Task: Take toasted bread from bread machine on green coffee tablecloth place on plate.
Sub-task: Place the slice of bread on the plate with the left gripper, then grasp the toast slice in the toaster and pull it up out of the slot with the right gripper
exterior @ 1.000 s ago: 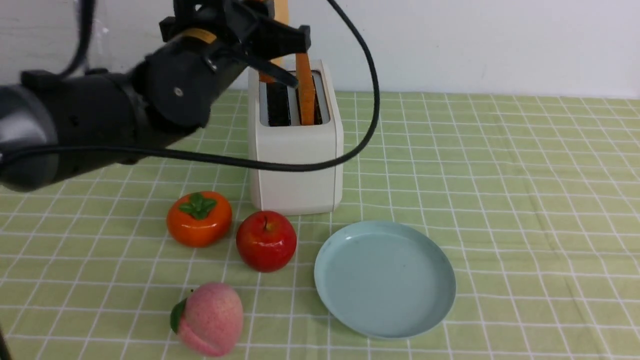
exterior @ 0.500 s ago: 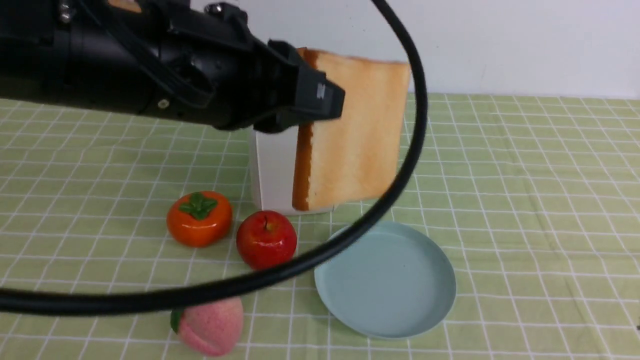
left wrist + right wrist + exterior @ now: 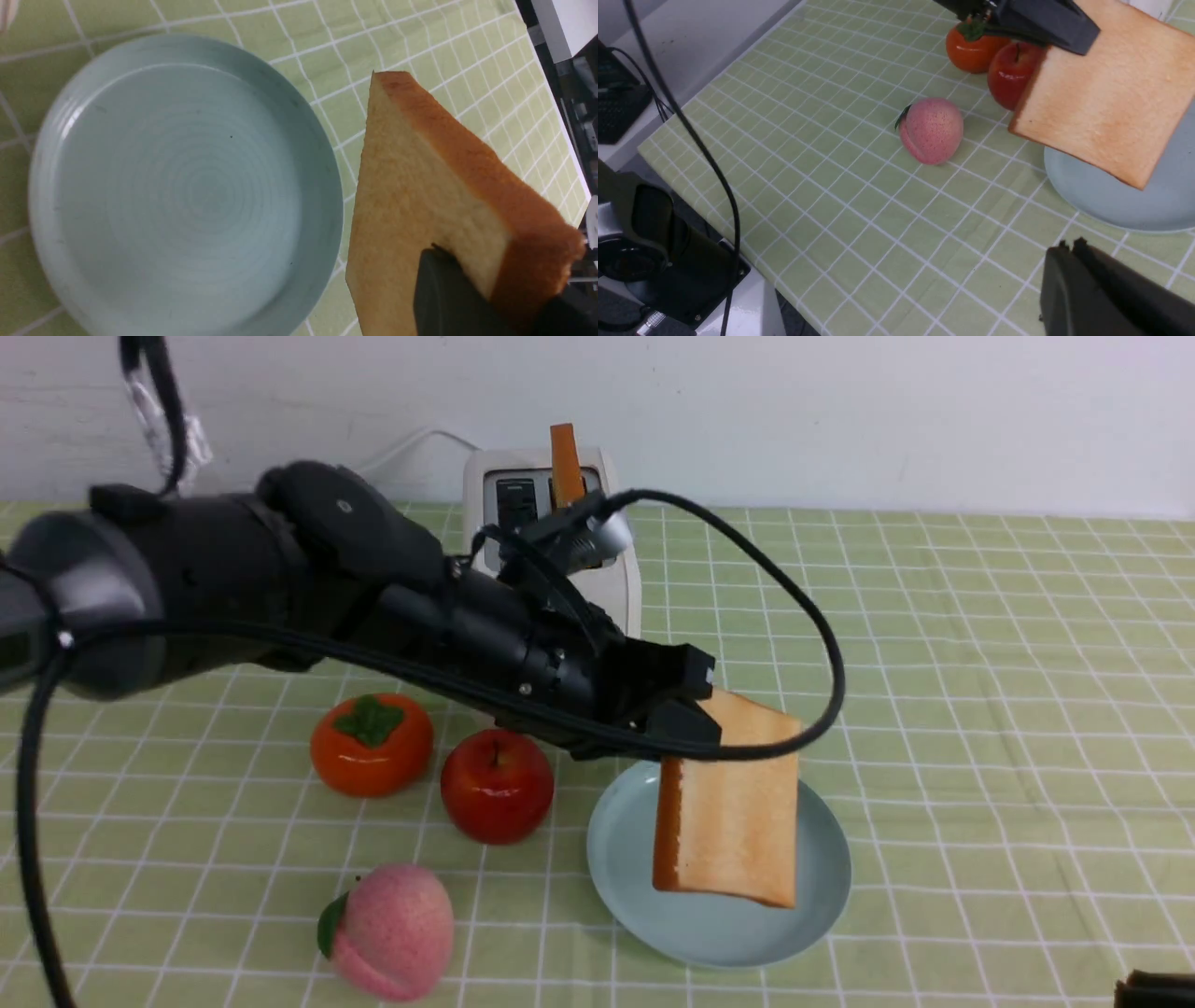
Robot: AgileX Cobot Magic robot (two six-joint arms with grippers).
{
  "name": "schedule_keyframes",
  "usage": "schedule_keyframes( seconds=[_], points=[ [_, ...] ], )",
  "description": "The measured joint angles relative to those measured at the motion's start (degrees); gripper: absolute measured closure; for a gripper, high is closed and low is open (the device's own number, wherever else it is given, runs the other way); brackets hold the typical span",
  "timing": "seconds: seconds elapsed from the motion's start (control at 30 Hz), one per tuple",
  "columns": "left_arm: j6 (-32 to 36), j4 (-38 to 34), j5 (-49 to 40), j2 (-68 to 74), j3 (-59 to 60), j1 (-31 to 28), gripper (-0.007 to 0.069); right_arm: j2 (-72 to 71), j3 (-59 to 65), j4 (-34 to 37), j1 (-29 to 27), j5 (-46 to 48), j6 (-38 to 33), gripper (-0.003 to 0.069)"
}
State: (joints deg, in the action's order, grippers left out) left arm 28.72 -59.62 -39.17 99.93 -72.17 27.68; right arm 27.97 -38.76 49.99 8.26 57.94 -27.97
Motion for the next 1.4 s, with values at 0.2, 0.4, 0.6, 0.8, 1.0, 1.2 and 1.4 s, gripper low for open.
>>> schedule_keyframes(
  seconds=[0.2,0.4,0.6,0.8,1.0,1.2,1.4],
  points=[
    [5.71,-4.3,4.34,5.76,0.0,2.73,0.0533,0.0,0.0,0.0,0.0,0.34,-0.67,0.0659],
    [8.73,-2.42,12.15,6.56,-0.11,5.04,0.0532,0.0,0.0,0.12,0.0,1.78,-1.08,0.0659],
    [8.89,0.88,15.52,6.36,-0.11,5.11,0.0321,0.0,0.0,1.13,0.0,3.52,-1.25,0.0657],
    [8.89,6.37,14.69,3.88,-0.11,5.11,0.0071,0.0,0.0,1.7,0.0,3.64,-1.29,0.0657],
    [8.62,17.09,12.81,-1.27,-0.11,5.11,0.0022,0.0,0.0,1.92,0.0,3.68,-1.29,0.0655],
    [-4.09,27.78,5.5,-8.63,-0.11,5.11,0.0279,0.0,0.0,1.92,0.0,4.39,-1.29,0.0652],
    [-16.43,39.36,-0.94,-19.12,0.5,5.11,0.0638,0.76,0.0,1.46,0.0,4.15,-1.29,0.0652]
  ],
)
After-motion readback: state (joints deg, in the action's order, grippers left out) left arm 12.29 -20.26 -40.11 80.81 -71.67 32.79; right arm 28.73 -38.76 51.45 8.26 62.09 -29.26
